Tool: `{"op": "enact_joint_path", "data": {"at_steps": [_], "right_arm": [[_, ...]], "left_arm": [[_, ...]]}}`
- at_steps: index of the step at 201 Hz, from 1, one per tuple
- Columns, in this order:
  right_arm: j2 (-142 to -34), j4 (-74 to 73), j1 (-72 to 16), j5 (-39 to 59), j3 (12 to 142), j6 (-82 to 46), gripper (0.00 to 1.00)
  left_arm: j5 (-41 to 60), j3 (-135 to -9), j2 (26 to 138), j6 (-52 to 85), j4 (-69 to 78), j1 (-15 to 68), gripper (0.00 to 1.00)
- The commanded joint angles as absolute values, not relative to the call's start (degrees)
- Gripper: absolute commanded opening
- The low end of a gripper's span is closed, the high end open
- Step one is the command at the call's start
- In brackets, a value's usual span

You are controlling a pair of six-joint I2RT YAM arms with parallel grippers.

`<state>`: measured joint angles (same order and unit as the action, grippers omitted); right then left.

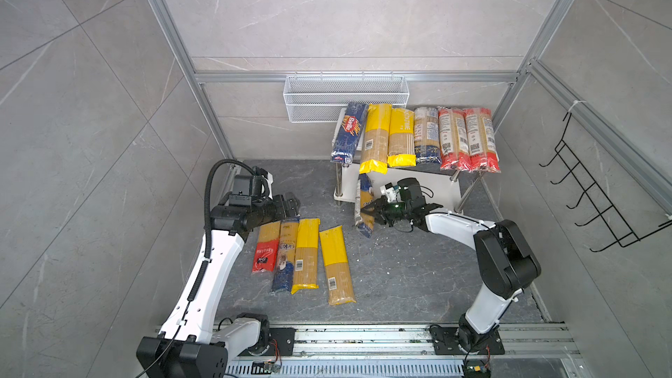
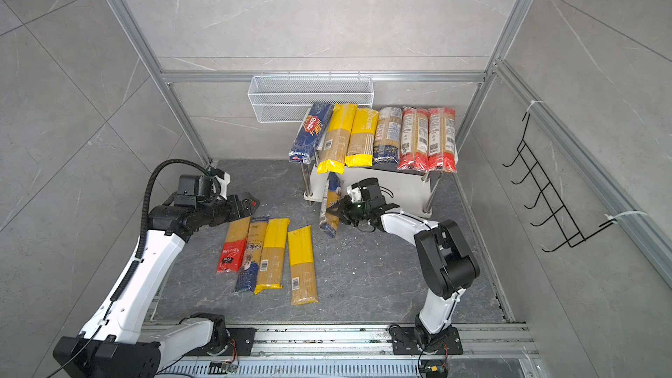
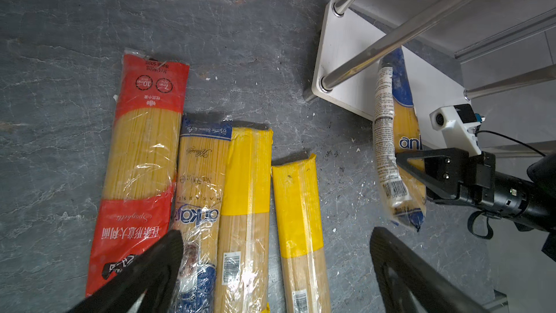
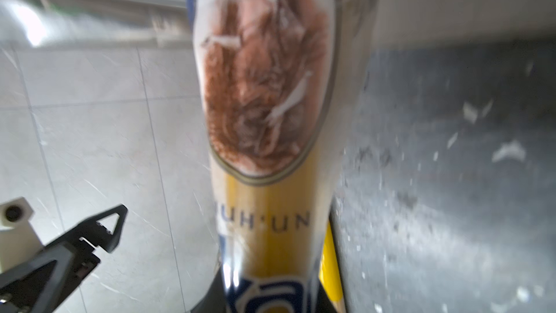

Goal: Place and organize the pasta boxes and bags onto the shelf
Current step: 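Place the Ankara pack upright on the lower shelf and release it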

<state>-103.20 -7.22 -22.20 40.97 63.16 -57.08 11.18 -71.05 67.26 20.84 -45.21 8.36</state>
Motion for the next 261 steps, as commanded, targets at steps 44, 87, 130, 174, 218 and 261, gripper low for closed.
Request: {"op": "enact_joint_path", "data": {"at_steps": [44, 87, 130, 174, 218, 261], "right_arm": [[-113.59, -13.56, -18.33, 47.26, 80.4, -53.69, 0.0], [-123.42, -11.73, -18.02, 47.55, 91.77, -54.91, 0.0], [-128.82, -10.72, -18.02, 47.12, 97.28, -57.04, 0.25], [-129.16, -9.55, -18.27, 47.01, 97.62, -57.15, 0.65], [-125.78, -8.18, -18.45, 44.43, 93.6, -56.44, 0.77], [-121.17, -6.89, -18.45, 42.75, 87.85, -55.26, 0.78]], "left_arm": [[11.71, -77.03, 73.72, 21.89, -40.09, 7.47, 1.0], [11.51, -80.11, 77.37, 21.27, -39.47, 6.43, 1.0], [12.94, -81.4, 78.75, 20.4, -39.9, 3.75, 1.0], [15.71, -80.16, 78.84, 20.13, -39.9, 0.51, 1.0], [18.57, -78.84, 78.36, 19.51, -39.55, -1.52, 1.0], [20.2, -76.86, 76.85, 19.9, -38.3, -2.5, 1.0]]}}
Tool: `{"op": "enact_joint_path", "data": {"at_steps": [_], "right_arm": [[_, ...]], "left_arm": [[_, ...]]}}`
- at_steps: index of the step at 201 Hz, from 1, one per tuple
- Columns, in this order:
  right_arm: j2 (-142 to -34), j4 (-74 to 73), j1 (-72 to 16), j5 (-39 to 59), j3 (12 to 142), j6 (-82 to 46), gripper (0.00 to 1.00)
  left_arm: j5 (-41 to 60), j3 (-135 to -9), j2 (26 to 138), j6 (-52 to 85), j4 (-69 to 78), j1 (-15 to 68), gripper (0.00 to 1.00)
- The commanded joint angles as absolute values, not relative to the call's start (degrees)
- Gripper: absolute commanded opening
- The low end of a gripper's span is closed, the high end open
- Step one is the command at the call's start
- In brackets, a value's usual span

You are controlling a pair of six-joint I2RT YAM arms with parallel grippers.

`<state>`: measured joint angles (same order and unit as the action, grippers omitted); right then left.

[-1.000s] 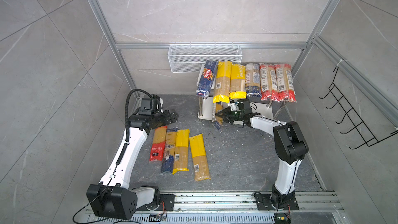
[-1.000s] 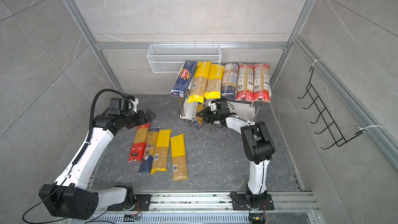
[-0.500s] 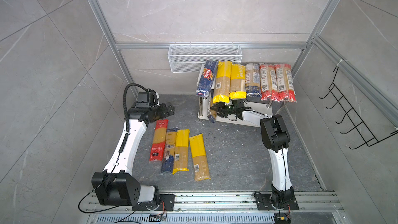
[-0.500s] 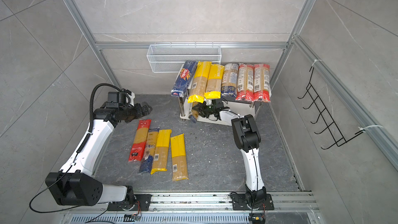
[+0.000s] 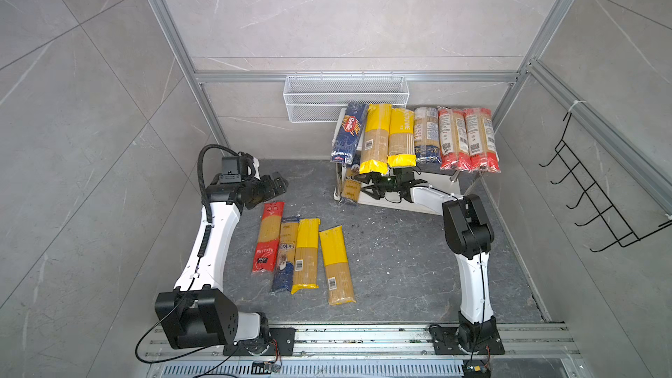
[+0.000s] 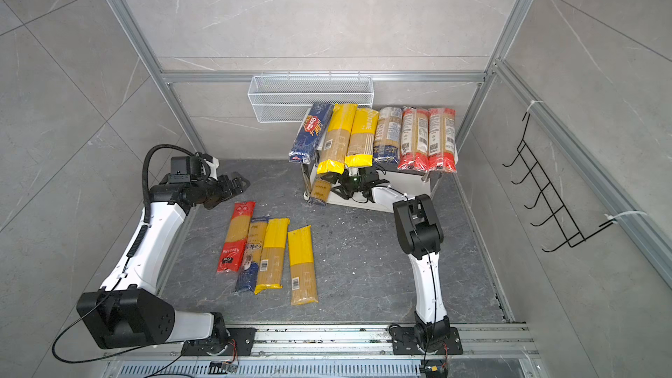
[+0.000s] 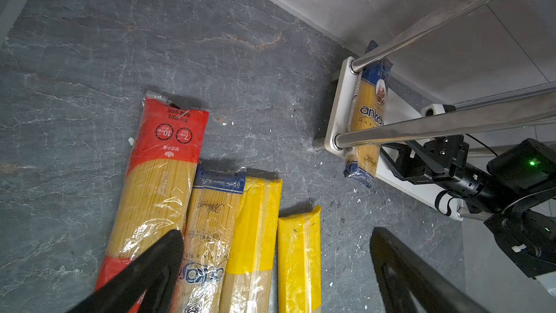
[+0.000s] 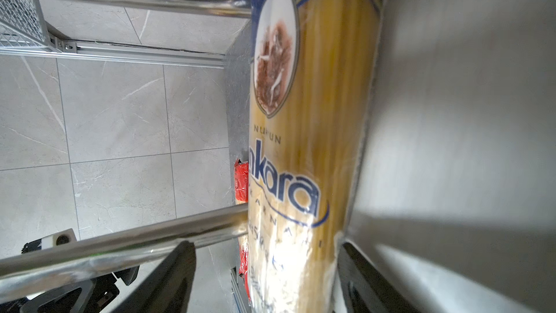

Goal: Place and organize the pasta boxes and bags onto the shelf
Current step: 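Place the Ankara pack upright on the lower shelf and release it, then move the right gripper back to the yellow packs on the floor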

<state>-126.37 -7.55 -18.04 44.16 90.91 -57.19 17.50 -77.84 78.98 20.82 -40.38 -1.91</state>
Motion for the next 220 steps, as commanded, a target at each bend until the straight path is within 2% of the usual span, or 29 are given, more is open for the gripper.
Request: {"op": "enact_joint_path", "data": {"at_steps": [1, 146, 195, 220], "right_arm": [[-121.01, -6.83, -18.41, 42.73, 87.78, -55.18, 0.78], [-99.89, -4.4, -20.37, 42.23, 61.6, -51.82, 0.78], [-91.28, -3.69, -27.5, 38.45, 50.9, -52.95, 0.78], [-87.46, 7.81, -32.53, 33.0, 51.53, -46.57, 0.78]], "left_arm": [[20.21, -76.71, 76.79, 19.93, -38.26, -2.52, 1.0], [24.19, -65.04, 64.95, 25.31, -36.38, -2.49, 1.0], [26.34, -59.8, 59.73, 27.46, -36.3, -2.42, 1.0], [27.96, -55.62, 56.74, 29.32, -35.19, -2.37, 1.0]]}}
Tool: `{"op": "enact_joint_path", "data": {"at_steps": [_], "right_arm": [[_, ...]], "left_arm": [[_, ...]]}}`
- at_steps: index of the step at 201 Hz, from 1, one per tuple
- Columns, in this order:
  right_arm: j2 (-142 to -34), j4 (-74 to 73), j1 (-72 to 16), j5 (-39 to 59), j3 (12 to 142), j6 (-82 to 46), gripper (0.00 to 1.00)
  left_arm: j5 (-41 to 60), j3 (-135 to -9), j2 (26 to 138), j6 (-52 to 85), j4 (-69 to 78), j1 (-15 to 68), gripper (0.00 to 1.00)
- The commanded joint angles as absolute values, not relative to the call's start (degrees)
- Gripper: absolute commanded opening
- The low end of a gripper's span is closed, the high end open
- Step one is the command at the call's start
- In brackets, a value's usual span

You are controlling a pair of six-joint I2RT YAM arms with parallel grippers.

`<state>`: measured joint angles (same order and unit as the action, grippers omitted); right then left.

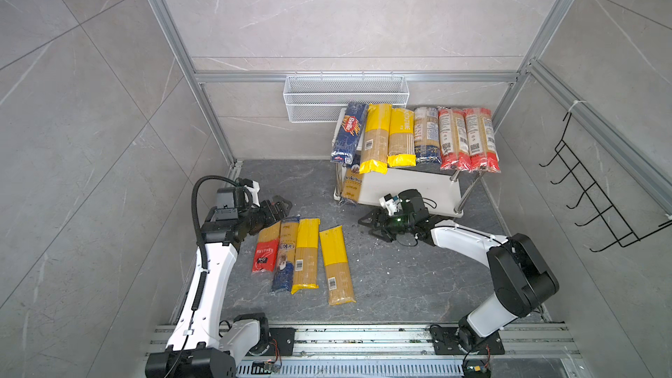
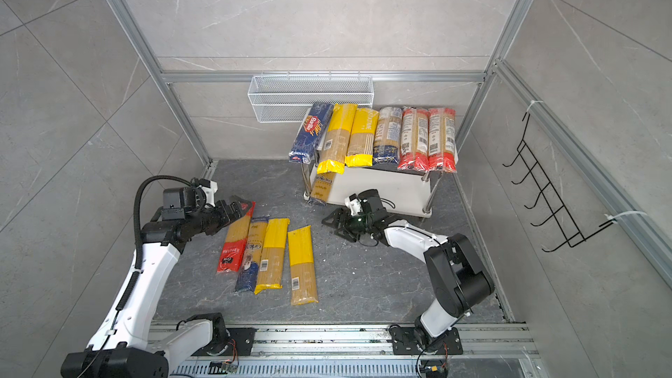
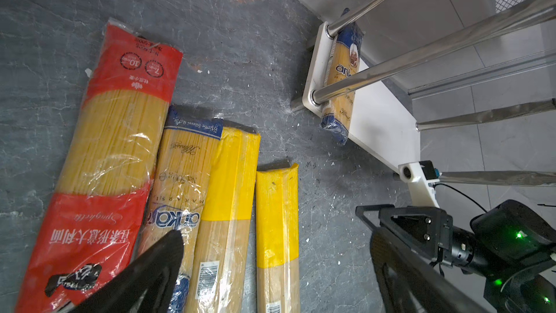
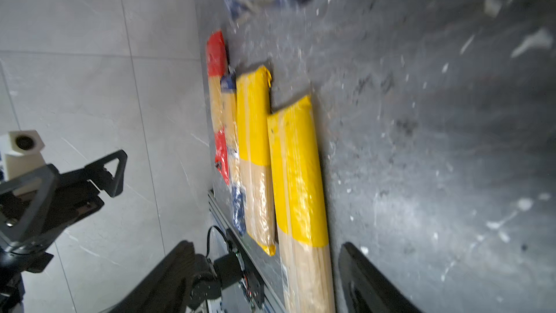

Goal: Place and organize the pasta boxes and bags onto the shelf
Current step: 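Move the right gripper back to the yellow packs on the floor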

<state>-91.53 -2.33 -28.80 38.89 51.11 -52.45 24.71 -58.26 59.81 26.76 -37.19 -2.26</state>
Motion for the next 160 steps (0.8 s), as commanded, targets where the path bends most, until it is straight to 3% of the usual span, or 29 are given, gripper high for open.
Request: {"op": "enact_joint_path", "data": {"at_steps": [1, 64, 160], "right_arm": [[-87.37, 8.52, -32.75, 32.8, 51.73, -46.22, 0.78], [-87.66, 25.75, -42.35, 22.99, 57.62, -38.69, 0.78], [-103.03, 35.51, -53.54, 13.01, 70.19, -33.93, 0.79]], "left_arm": [[28.0, -55.45, 56.63, 29.43, -35.13, -2.37, 1.0], [30.24, -47.99, 48.54, 29.49, -38.26, -2.04, 1.0], [28.29, -47.97, 37.81, 31.12, -50.2, -0.68, 1.0]]}}
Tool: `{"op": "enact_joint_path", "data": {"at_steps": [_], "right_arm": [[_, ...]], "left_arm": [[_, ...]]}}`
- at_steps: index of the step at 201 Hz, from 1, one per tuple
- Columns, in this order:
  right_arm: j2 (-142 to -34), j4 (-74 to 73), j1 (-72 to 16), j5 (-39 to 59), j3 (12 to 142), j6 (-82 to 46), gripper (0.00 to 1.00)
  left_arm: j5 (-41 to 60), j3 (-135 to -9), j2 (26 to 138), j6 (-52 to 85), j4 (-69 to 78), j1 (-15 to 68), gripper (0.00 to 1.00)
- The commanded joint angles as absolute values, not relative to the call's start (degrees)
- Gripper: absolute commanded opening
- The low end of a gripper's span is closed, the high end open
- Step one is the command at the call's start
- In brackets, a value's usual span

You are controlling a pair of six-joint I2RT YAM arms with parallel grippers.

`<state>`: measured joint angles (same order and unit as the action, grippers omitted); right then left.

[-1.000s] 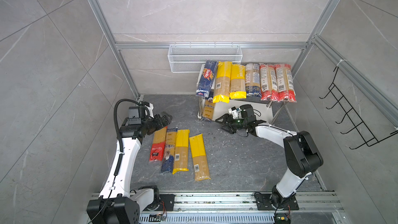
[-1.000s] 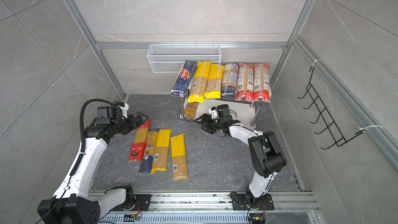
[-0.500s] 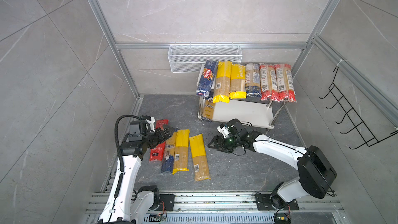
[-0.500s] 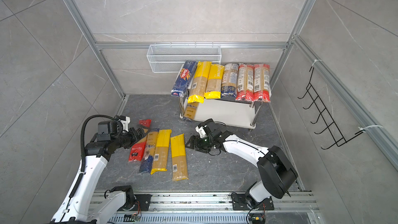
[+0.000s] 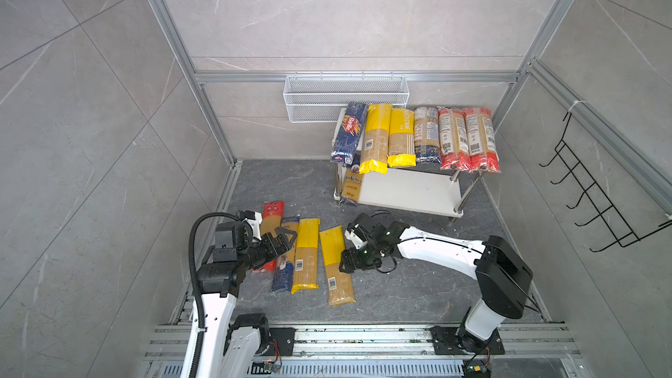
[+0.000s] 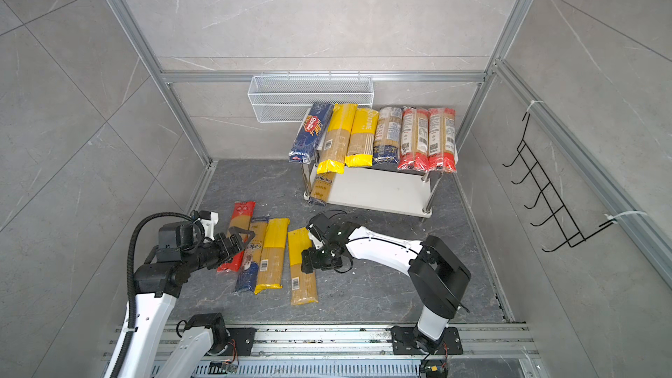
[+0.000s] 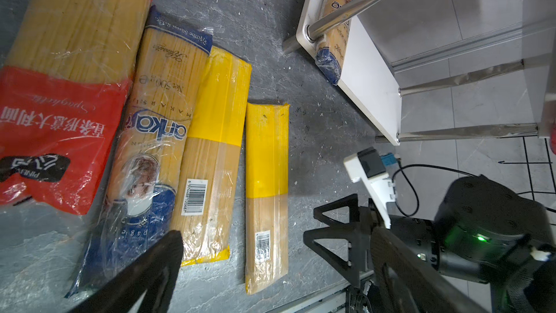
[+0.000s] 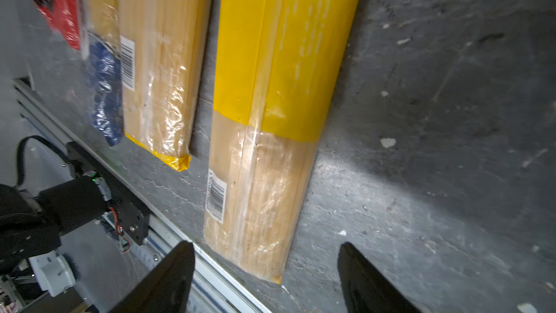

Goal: Place and organize the pasta boxes and bags onto the shelf
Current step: 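Move the right gripper back to the yellow packs on the floor, then grasp the nearest yellow spaghetti pack with the right gripper and lift it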

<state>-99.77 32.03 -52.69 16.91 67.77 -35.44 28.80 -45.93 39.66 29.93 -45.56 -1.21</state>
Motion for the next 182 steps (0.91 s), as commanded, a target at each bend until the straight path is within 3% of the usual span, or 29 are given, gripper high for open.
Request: {"op": "enact_joint_path", "data": {"at_steps": [1, 182], "right_arm": [[-103.06, 35.51, -53.58, 12.92, 70.25, -33.93, 0.79], [-123.82, 45.71, -60.5, 4.65, 89.81, -36.83, 0.8]], "left_arm": [[28.21, -48.07, 37.8, 31.12, -50.28, -0.6, 1.0], [22.38, -56.72, 38.58, 28.88, -56.05, 4.87, 1.0]]}}
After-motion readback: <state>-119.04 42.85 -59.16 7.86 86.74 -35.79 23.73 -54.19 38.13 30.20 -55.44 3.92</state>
